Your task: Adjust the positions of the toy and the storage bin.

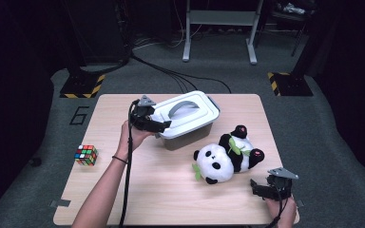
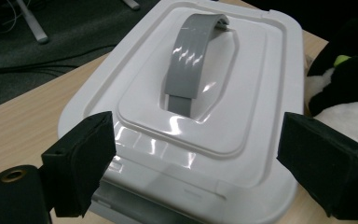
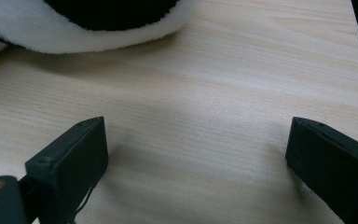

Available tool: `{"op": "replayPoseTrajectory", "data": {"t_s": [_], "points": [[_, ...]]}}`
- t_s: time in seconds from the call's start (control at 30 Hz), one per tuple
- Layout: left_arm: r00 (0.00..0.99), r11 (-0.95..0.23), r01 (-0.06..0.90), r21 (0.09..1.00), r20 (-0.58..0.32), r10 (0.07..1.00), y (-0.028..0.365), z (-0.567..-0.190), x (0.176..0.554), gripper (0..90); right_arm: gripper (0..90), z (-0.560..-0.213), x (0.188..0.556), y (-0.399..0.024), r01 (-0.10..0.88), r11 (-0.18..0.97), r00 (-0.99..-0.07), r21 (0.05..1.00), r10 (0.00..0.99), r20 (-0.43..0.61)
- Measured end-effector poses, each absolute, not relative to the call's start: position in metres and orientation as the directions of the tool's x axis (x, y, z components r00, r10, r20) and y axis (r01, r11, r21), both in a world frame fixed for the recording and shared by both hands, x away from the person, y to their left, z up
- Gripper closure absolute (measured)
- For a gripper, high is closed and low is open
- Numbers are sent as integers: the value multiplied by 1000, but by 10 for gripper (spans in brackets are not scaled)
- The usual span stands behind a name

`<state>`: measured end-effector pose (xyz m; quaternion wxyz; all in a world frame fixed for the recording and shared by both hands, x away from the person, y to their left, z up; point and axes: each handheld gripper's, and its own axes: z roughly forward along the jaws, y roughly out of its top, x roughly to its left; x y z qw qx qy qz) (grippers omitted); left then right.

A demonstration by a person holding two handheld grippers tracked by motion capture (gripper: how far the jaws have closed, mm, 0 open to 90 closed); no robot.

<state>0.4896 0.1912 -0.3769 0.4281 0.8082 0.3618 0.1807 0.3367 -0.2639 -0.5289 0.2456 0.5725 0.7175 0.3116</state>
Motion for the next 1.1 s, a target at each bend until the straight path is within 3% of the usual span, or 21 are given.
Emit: {"op": "replayPoseTrajectory", "data": {"t_s": [0.6, 1.1], "points": [[722, -394, 381, 837, -3, 692, 174, -384, 431, 32, 50, -529, 337, -264, 669, 150, -224, 728, 975, 4], [814, -496, 363, 789, -9, 581, 117, -432, 398, 22, 50, -529, 337, -264, 668, 150, -224, 728, 975, 4]]}}
